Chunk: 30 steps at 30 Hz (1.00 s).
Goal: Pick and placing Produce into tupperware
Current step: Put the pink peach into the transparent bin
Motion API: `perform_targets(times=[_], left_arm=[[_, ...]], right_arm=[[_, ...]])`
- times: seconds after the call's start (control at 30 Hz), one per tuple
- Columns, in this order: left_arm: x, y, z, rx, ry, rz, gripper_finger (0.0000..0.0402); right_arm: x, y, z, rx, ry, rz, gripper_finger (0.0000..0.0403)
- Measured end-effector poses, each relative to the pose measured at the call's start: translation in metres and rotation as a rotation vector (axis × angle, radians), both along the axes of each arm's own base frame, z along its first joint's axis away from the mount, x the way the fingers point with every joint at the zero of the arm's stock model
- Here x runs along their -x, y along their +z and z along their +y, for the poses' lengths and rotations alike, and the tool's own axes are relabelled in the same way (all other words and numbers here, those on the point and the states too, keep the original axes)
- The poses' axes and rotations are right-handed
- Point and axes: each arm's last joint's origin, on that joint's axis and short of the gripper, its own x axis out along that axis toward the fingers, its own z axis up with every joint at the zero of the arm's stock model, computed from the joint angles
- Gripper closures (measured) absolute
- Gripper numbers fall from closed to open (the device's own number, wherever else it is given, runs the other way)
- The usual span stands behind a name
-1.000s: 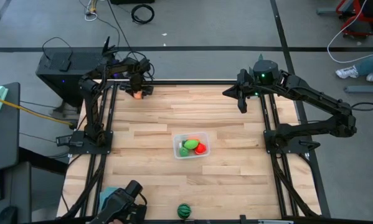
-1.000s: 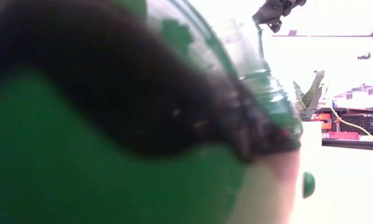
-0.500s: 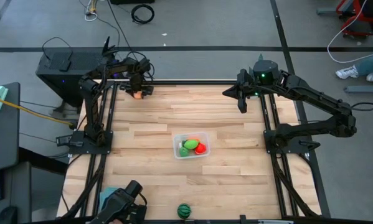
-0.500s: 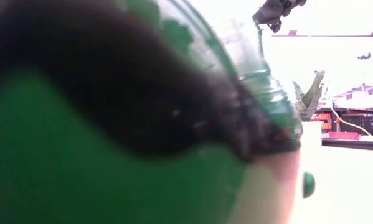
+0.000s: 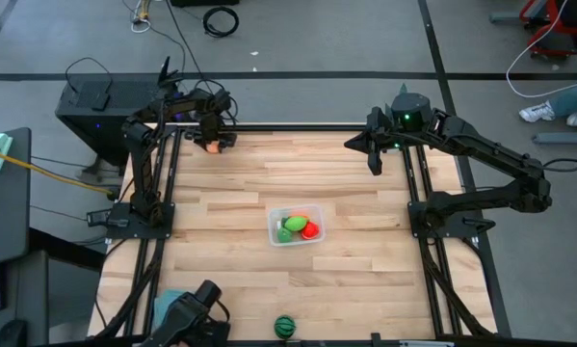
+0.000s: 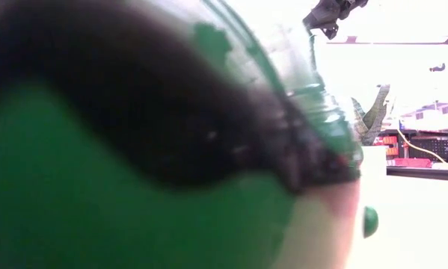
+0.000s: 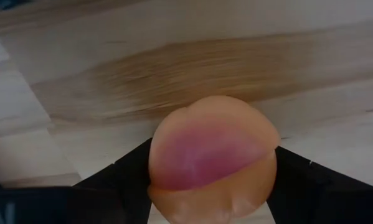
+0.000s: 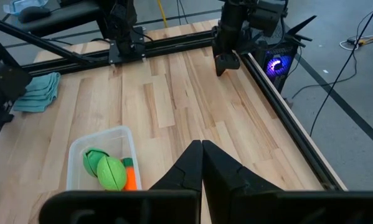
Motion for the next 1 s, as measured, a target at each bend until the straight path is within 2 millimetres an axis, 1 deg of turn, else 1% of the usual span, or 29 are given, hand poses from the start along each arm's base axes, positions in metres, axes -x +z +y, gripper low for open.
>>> perform_targets(times=[0.27,0.47,0.67,0.77,0.87,1.0], left_arm=[[-0.001,0.0,-0.003,0.025,-0.075,-0.006,0.0155],[-0.004,0.007,0.0,0.05,-0.133,-0.037,0.0155],[-0.009,0.019,0.008,0.01,-0.139,-0.054,0.0155],[-0.012,0.029,0.011,0.011,-0.138,-0.078,0.0155],[-0.018,0.04,0.011,0.034,-0.157,-0.12,0.0155],[-0.03,0.058,0.007,0.047,-0.196,-0.121,0.0153]], right_arm=[[0.0,0.0,0.0,0.0,0.0,0.0,0.0389],[0.0,0.0,0.0,0.0,0.0,0.0,0.0389],[0.0,0.0,0.0,0.0,0.0,0.0,0.0389],[0.0,0.0,0.0,0.0,0.0,0.0,0.0389],[0.0,0.0,0.0,0.0,0.0,0.0,0.0389],[0.0,0.0,0.0,0.0,0.0,0.0,0.0389]])
